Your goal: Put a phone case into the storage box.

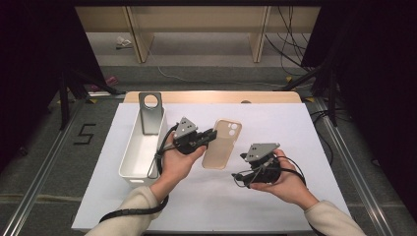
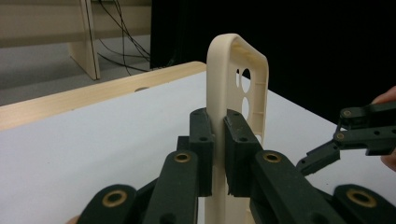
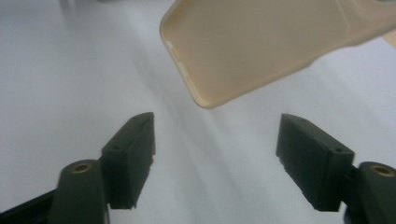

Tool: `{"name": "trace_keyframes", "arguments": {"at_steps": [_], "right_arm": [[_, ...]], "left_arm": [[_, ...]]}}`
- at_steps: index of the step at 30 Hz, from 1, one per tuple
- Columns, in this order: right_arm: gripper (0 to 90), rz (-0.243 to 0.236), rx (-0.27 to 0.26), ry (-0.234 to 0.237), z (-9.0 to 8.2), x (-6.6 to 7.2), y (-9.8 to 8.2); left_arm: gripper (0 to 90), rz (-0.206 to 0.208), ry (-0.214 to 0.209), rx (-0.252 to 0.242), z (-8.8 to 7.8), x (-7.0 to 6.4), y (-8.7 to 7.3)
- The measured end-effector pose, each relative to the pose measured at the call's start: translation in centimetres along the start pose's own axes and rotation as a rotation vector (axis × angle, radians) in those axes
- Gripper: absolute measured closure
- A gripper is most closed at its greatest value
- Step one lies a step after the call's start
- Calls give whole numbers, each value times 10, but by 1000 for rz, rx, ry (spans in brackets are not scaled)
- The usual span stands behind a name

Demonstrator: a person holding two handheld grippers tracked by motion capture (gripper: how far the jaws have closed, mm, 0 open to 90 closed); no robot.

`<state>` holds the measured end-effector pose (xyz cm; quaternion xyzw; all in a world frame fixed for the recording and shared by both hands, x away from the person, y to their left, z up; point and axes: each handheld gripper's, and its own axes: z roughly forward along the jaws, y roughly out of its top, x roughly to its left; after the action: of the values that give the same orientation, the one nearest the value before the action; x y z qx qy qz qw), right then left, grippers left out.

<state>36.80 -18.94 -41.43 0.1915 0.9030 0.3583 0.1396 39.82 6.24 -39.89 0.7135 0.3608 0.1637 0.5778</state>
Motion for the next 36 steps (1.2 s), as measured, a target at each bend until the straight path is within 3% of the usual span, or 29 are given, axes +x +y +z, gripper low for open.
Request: {"name": "trace_keyframes", "arguments": {"at_steps": [3,13,21,36], "right_arm": [[243,39,-24,-3,-1,-3,-1],[188,100,-71,-24,-8,-11,-7],[172,161,-121,-42,-16,-15,-15],[172,228,-176,-79,-34,-19,-30]], "left_arm": [[829,12,-4,-20,-6,1,-2],[829,15,0,-74,-24,8,-8],[828,12,8,-86,-32,11,-12],[828,27,13,-113,-41,14,-6]]}}
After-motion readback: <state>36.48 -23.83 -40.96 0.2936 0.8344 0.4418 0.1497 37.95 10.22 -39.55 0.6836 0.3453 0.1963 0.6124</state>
